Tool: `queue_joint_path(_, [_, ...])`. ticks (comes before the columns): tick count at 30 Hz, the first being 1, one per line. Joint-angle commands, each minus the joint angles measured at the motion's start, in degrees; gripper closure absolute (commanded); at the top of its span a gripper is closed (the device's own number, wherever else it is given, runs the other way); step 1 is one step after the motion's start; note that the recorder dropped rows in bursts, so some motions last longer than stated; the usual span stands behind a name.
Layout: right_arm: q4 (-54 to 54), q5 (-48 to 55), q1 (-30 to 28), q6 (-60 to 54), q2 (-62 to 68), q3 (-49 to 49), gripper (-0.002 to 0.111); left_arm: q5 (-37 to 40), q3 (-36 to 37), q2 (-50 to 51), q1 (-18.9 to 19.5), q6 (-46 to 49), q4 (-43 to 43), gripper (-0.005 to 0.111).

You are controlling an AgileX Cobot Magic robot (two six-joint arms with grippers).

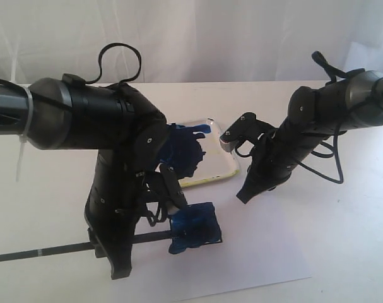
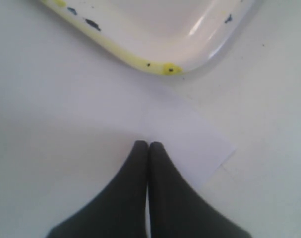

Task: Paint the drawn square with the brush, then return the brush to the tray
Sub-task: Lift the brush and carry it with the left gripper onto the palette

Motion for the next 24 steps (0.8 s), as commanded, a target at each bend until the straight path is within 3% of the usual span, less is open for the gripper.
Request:
queue_joint_path(1, [-0.8, 0.8, -0.1, -0.3, 0.6, 0.1, 0.108, 1.6, -0.4, -2.3, 0.0, -2.7, 5.2, 0.107])
queue_joint_path(7, [-0.8, 0.8, -0.1, -0.3, 0.6, 0.1, 0.108, 0.8, -4.2, -5.2, 5.5, -3.0, 6.4, 0.107])
queue_joint_path(13, [-0.8, 0.6, -0.1, -0.3, 0.6, 0.1, 0.108, 3.1, -14.4, -0.2, 15.8, -1.1, 6.9, 0.107])
queue_joint_path(24, [-0.8, 0.5, -0.1, -0.3, 0.6, 0.1, 0.108, 5.5, -27.6, 14.2, 17.1, 5.1, 13.1, 0.107])
